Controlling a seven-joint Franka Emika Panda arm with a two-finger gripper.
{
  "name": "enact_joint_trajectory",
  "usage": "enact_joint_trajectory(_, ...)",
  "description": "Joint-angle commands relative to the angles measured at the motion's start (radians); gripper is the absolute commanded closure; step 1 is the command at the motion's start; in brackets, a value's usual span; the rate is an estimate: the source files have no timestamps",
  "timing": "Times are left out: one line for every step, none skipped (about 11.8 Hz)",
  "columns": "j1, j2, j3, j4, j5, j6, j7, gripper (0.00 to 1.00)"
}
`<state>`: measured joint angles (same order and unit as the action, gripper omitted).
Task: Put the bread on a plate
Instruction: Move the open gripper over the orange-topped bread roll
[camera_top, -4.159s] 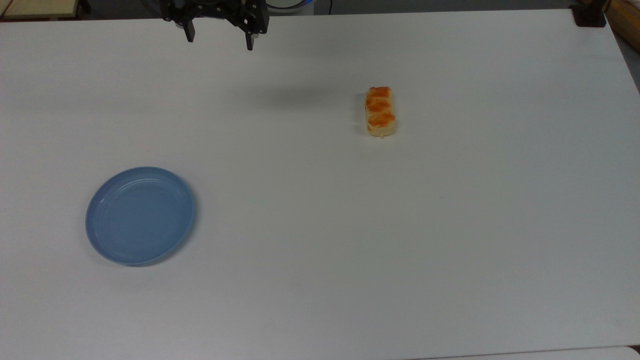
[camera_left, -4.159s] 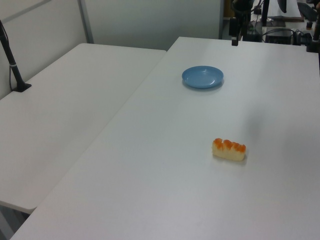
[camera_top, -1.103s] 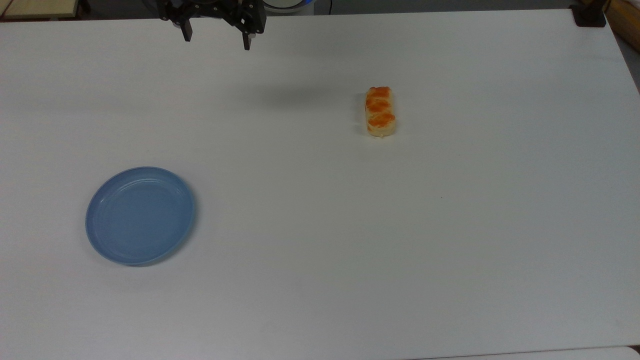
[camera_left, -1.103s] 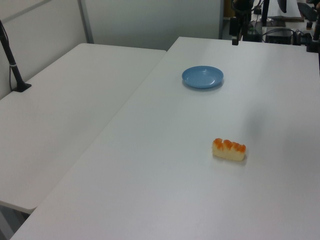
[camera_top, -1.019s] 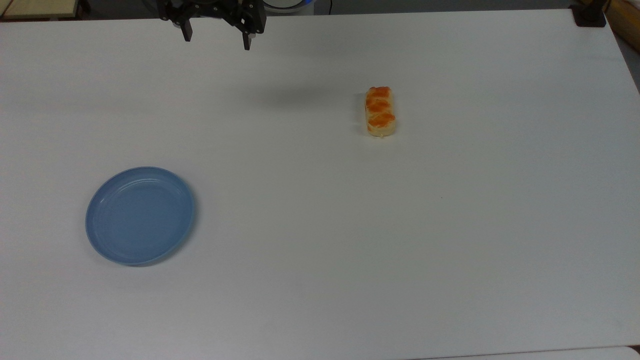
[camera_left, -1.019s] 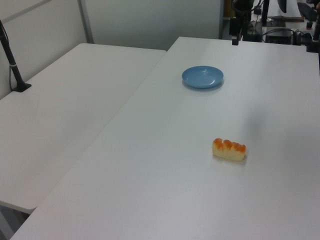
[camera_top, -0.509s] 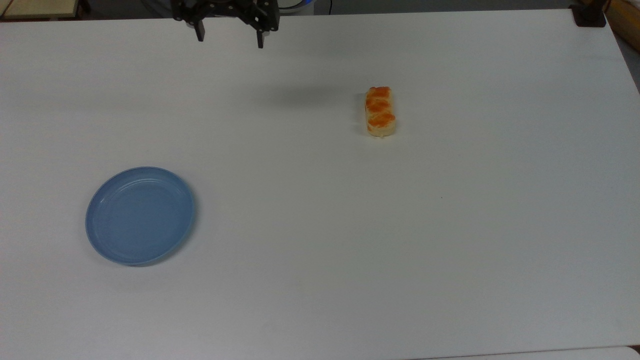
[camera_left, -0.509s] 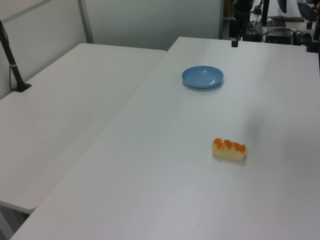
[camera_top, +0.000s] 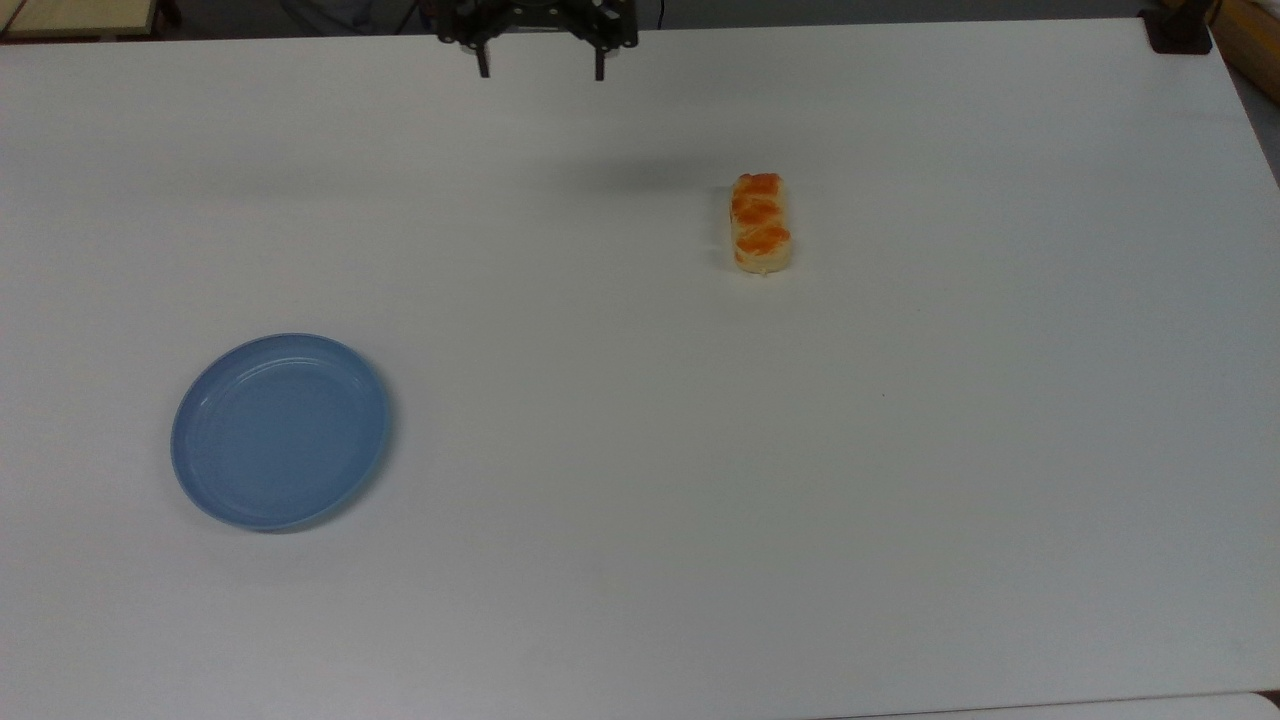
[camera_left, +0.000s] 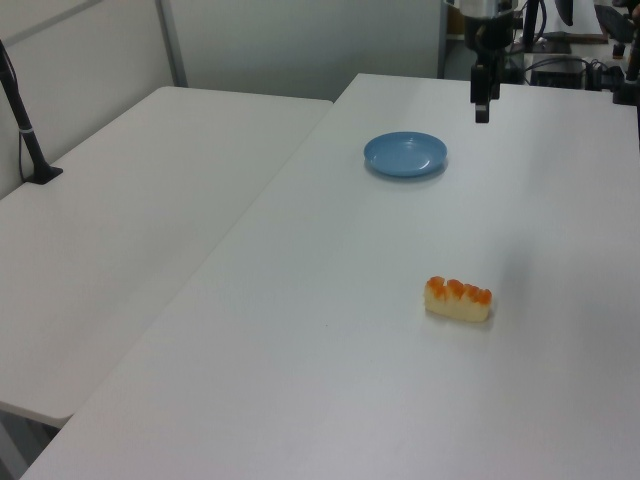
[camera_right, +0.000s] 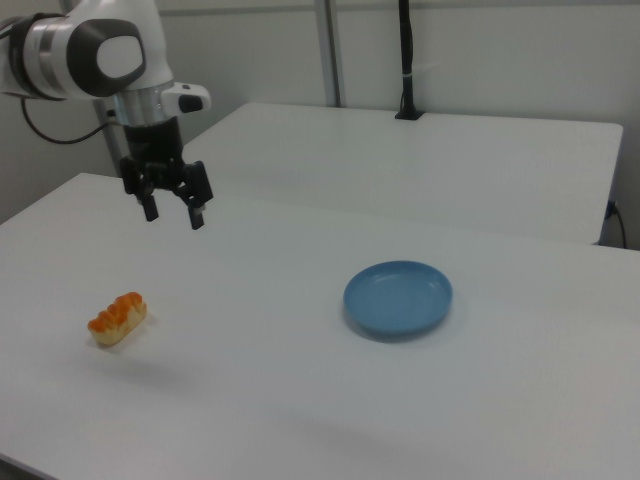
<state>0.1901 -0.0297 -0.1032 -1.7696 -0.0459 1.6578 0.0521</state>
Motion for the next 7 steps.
enact_joint_trajectory(0.101, -0.026, -0.003, -0.089, 0.001, 0.081, 0.163, 0.0)
enact_joint_trajectory(0.136, -0.006, -0.001, -0.108, 0.001, 0.121, 0.211, 0.0)
enact_joint_trajectory(0.158, 0.013, 0.007, -0.116, 0.001, 0.143, 0.239, 0.0)
enact_joint_trajectory(0.175, 0.039, 0.023, -0.123, 0.0, 0.178, 0.276, 0.0)
enact_joint_trajectory(0.187, 0.063, 0.037, -0.135, 0.0, 0.207, 0.3, 0.0)
enact_joint_trajectory(0.202, 0.076, 0.037, -0.145, 0.0, 0.227, 0.311, 0.0)
enact_joint_trajectory(0.224, 0.094, 0.037, -0.151, 0.0, 0.244, 0.324, 0.0)
